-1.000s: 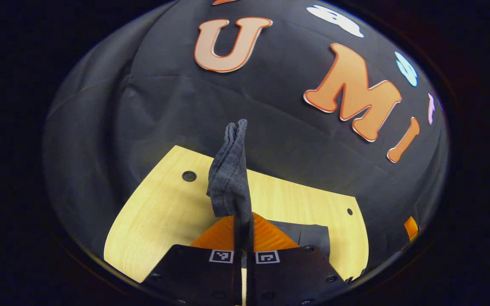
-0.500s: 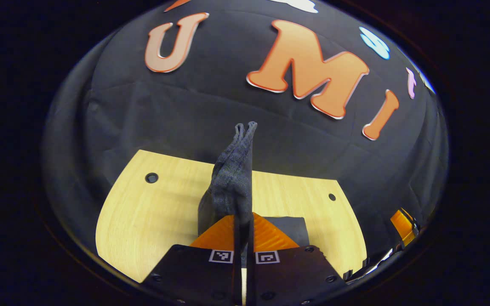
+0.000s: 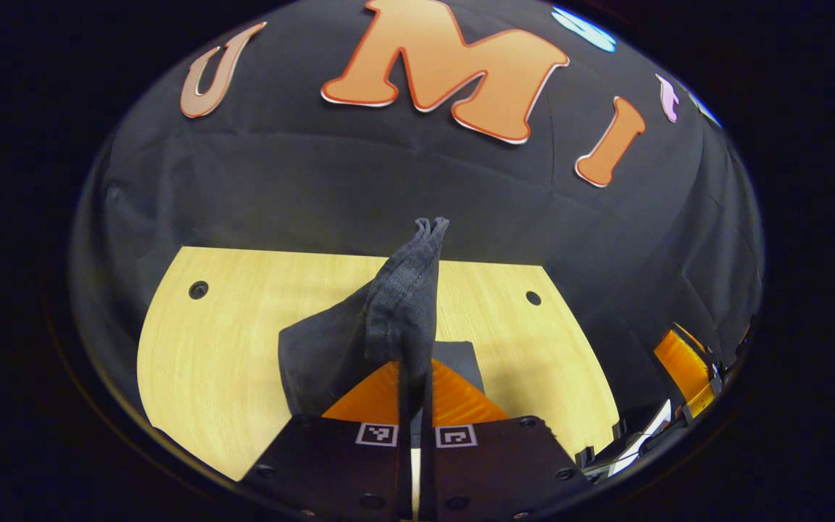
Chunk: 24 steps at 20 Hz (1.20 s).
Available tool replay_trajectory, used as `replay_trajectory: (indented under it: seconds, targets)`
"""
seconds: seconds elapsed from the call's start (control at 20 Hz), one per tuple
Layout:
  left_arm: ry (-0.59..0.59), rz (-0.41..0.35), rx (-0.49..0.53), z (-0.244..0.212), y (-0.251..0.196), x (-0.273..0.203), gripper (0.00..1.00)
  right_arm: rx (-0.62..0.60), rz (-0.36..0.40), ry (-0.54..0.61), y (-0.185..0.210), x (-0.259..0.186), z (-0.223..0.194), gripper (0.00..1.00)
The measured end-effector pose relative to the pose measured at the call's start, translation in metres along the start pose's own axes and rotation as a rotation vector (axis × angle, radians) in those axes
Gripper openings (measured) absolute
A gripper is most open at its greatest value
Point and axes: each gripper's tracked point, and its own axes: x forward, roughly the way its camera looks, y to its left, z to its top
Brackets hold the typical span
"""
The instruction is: Grasp the waist and the cuffs of the jeans and fold them to make the two legs overlap; first hold the waist and fold one-third of the jeans toward the cuffs, then hold the cuffs and fold the remaining one-third in the same direction to finish folding.
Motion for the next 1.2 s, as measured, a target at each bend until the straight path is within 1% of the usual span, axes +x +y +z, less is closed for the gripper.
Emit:
replay_trajectory:
  seconds: [0.25,0.3,0.35,0.4,0.45,0.5,0.55,0.6,0.65,0.7,0.75,0.8,0.95,1.1,1.15,1.2]
  targets:
    - [0.099,0.001,0.078,-0.030,-0.028,0.020,0.06,0.009,0.007,0.017,-0.014,0.003,-0.005,0.97]
    - [0.113,-0.010,0.087,-0.033,-0.033,0.024,0.06,0.011,0.008,0.021,-0.016,0.004,-0.006,0.97]
    - [0.130,-0.034,0.087,-0.038,-0.042,0.028,0.08,0.013,0.006,0.023,-0.018,0.002,-0.007,0.97]
    - [0.144,-0.071,0.079,-0.042,-0.054,0.028,0.14,0.014,0.008,0.024,-0.019,0.002,-0.007,0.96]
    - [0.146,-0.131,0.068,-0.045,-0.073,0.028,0.20,0.014,0.006,0.027,-0.021,0.004,-0.009,0.97]
    - [0.138,-0.174,0.067,-0.044,-0.086,0.021,0.21,0.013,0.006,0.030,-0.023,0.003,-0.010,0.96]
    - [0.130,-0.183,0.083,-0.045,-0.090,0.020,0.24,0.014,0.006,0.031,-0.024,0.003,-0.010,0.97]
    - [0.111,-0.187,0.096,-0.042,-0.090,0.015,0.35,0.014,0.004,0.030,-0.025,0.004,-0.009,0.97]
    - [0.084,-0.195,0.097,-0.036,-0.091,0.012,0.42,0.012,0.007,0.028,-0.024,0.004,-0.009,0.97]
    - [0.056,-0.195,0.100,-0.029,-0.089,0.006,0.41,0.006,0.003,0.022,-0.024,0.004,-0.008,0.97]
    - [0.023,-0.205,0.101,-0.023,-0.089,-0.006,0.51,0.002,0.007,0.015,-0.023,0.003,-0.006,0.96]
    - [-0.023,-0.188,0.113,-0.013,-0.084,-0.009,0.61,-0.002,0.006,0.006,-0.020,0.003,-0.004,0.96]
    - [-0.189,-0.107,0.158,0.018,-0.059,-0.044,0.90,-0.024,0.007,-0.037,-0.012,0.003,0.007,0.97]
    - [-0.322,-0.025,0.182,0.041,-0.039,-0.080,0.92,-0.065,0.019,-0.094,0.005,0.000,0.021,0.97]
    - [-0.359,0.004,0.191,0.043,-0.033,-0.091,0.97,-0.082,0.022,-0.122,0.010,-0.001,0.026,0.96]
    - [-0.398,0.030,0.194,0.048,-0.027,-0.104,0.97,-0.099,0.025,-0.146,0.017,-0.002,0.031,0.97]
